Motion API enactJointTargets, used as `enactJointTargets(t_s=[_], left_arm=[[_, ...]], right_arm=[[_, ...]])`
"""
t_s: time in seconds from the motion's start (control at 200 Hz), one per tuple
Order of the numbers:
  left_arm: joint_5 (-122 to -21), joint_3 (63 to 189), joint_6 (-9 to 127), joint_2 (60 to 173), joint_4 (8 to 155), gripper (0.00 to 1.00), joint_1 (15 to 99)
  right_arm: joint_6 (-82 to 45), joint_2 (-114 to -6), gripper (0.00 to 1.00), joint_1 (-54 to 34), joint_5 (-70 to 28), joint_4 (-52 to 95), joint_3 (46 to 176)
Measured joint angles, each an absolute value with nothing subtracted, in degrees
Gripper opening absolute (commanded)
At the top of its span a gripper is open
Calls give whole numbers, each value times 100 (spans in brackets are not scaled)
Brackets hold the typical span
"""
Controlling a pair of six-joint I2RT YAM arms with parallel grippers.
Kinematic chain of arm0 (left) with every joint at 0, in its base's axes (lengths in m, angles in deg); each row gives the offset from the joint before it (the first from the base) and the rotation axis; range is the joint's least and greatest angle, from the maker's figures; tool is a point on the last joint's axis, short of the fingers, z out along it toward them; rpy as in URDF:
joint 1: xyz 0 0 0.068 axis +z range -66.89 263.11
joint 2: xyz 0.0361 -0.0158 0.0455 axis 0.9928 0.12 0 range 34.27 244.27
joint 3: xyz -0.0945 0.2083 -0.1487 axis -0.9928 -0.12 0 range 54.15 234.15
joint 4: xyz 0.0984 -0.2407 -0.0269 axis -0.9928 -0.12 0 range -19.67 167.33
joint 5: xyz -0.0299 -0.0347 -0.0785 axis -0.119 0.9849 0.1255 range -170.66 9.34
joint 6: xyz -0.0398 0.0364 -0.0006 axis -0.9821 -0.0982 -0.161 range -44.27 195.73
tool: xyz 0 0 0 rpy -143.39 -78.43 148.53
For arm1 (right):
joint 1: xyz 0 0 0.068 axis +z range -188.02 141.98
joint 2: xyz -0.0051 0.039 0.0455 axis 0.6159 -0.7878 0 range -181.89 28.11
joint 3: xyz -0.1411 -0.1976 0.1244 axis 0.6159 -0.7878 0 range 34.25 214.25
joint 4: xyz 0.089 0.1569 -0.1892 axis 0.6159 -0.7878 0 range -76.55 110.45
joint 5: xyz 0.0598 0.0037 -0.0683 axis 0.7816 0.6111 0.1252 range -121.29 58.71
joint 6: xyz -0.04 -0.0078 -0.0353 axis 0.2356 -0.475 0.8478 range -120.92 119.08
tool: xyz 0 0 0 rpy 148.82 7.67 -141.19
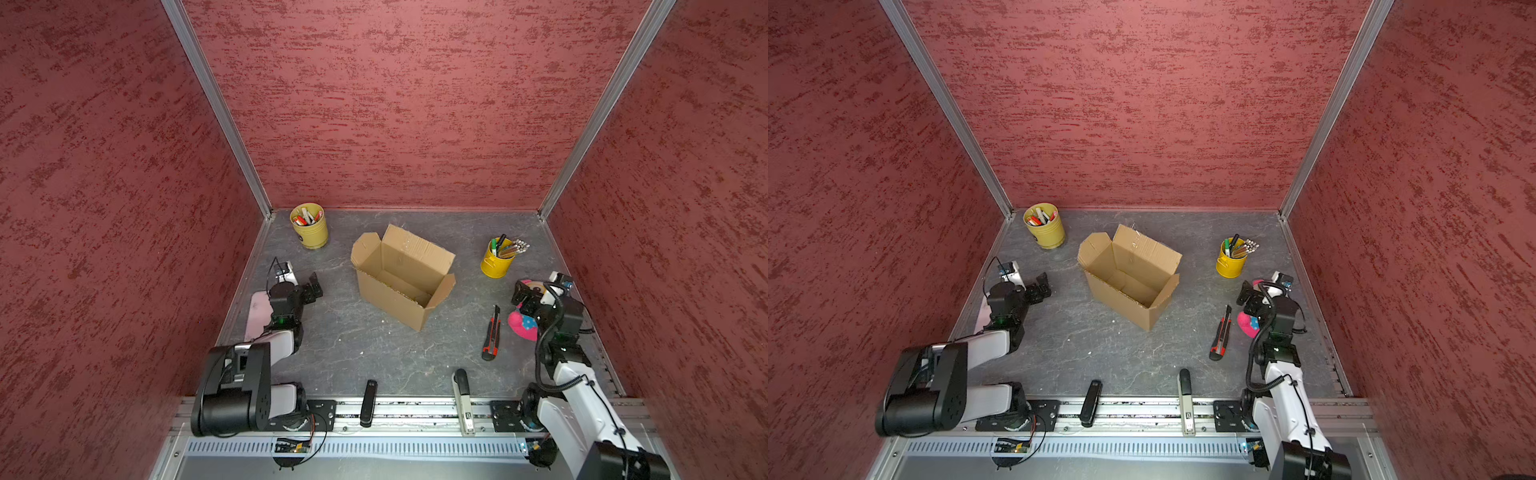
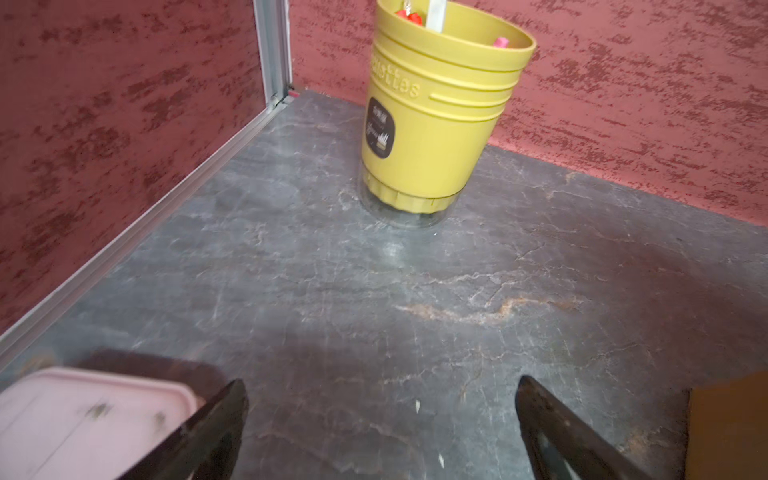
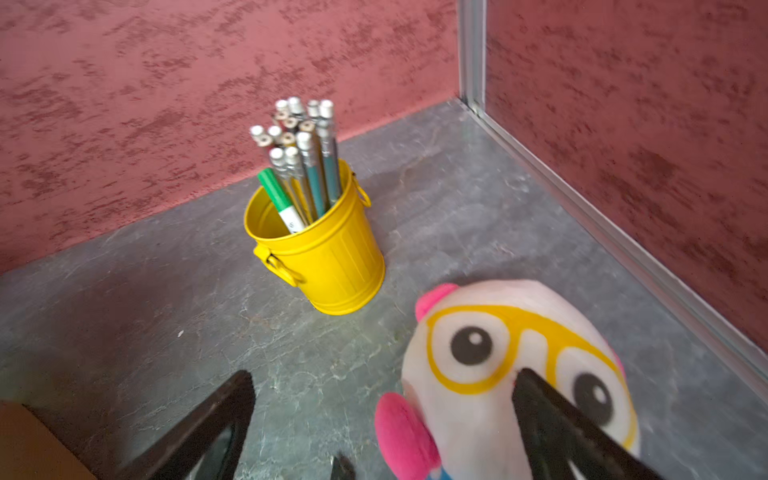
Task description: Unpack the express box
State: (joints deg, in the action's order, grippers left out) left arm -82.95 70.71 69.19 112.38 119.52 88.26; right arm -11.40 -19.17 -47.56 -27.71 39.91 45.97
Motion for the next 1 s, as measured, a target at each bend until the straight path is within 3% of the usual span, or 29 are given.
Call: enactJointTargets(t_s=[0.155,0.526,0.997], left_arm=[[-8203,7064,7150,12121,13095,99,8627],[-8463,7495,7415,12230,13087,99,8373],[-8480,7495,7430,12230,12962,99,8373]], right_arm=[[-854,-3111,99,-4498,-2927,5785,4158],[-467,-5906,99,-4255,-3053,8513,4683],[-449,-6051,99,-4229,-3458,8692,4879]])
